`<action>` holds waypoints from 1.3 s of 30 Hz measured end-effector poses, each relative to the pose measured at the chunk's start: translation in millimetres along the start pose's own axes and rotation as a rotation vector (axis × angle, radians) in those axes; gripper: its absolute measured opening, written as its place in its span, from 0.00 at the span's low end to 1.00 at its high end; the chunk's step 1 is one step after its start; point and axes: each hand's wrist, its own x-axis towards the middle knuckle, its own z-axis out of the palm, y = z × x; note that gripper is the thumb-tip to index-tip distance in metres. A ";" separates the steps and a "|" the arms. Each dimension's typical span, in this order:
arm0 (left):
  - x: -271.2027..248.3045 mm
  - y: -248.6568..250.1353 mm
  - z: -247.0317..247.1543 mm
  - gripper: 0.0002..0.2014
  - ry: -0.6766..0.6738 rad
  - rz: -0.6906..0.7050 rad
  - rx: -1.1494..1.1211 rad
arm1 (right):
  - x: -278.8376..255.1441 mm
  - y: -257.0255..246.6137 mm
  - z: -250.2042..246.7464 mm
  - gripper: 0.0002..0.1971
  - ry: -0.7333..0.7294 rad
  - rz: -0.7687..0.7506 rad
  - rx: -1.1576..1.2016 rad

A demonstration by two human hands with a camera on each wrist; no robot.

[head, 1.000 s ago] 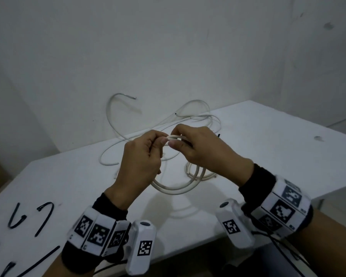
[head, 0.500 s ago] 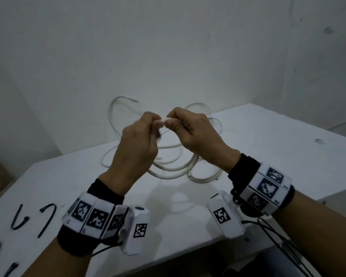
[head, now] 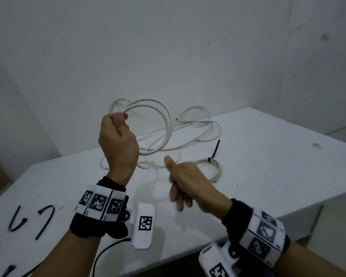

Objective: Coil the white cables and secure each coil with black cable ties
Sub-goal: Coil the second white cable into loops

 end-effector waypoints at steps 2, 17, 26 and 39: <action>1.2 1.3 1.2 0.12 0.005 -0.062 -0.040 | 3.4 8.3 16.5 0.31 -0.168 0.235 0.240; -9.9 -27.6 -42.6 0.12 -0.038 0.046 0.302 | 26.4 8.9 50.0 0.08 -0.019 0.153 0.919; -30.5 -48.4 -49.8 0.12 -0.181 0.011 0.381 | 3.2 -2.6 36.4 0.05 0.263 -0.197 0.487; -41.9 -49.6 -52.3 0.13 -0.251 -0.043 0.318 | 15.9 -31.9 5.5 0.11 0.264 -0.306 0.511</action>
